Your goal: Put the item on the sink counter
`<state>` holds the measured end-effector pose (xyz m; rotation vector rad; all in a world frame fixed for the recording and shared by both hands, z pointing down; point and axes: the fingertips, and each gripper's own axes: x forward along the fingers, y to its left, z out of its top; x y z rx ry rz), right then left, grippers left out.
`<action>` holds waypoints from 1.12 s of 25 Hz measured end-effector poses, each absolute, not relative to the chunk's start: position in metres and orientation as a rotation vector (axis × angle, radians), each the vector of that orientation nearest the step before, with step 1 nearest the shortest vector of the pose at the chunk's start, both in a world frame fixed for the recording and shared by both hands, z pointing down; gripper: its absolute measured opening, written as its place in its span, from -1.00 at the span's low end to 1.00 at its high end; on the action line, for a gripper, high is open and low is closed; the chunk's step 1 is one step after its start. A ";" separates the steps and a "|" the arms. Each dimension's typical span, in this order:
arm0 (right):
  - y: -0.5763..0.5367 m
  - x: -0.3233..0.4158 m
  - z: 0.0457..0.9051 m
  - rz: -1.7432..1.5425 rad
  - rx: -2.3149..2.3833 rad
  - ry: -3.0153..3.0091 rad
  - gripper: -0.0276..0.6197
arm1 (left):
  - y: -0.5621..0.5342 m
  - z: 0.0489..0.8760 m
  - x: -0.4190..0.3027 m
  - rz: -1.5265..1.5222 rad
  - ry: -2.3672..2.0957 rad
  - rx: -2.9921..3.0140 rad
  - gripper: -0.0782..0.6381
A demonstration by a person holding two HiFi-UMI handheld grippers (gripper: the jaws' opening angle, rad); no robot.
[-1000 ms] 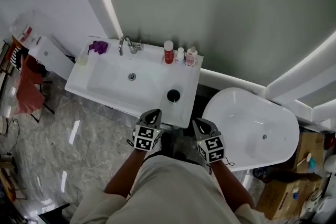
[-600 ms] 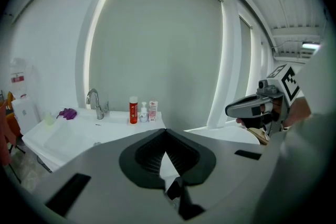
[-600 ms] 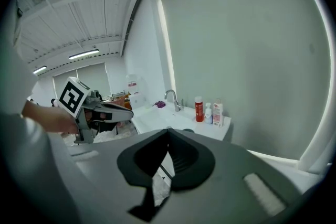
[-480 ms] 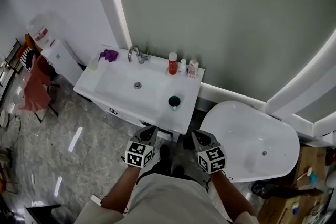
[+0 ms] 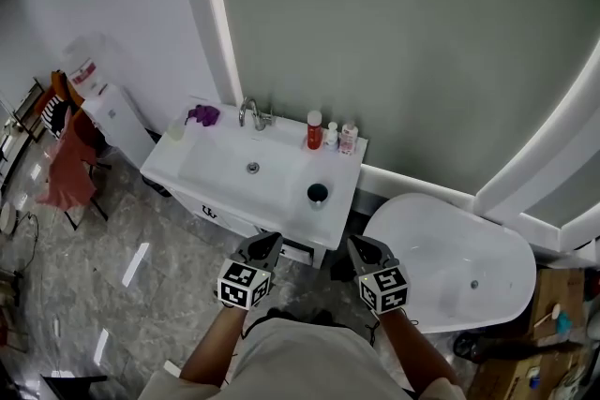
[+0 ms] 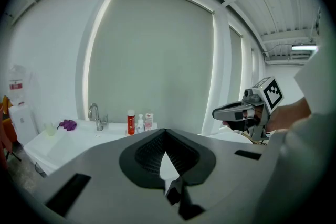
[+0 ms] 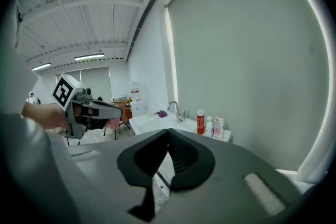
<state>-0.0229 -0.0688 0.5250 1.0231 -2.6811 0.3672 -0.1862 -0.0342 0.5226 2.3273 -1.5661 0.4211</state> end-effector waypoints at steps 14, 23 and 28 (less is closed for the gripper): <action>-0.073 -0.055 0.495 0.337 1.156 -2.681 -0.88 | -0.042 0.497 -0.214 0.409 -1.496 2.438 -0.76; -0.072 -0.064 0.492 0.333 1.183 -2.677 -0.88 | -0.046 0.491 -0.221 0.376 -1.470 2.448 -0.76; -0.072 -0.067 0.491 0.336 1.194 -2.674 -0.88 | -0.050 0.494 -0.222 0.365 -1.457 2.446 -0.76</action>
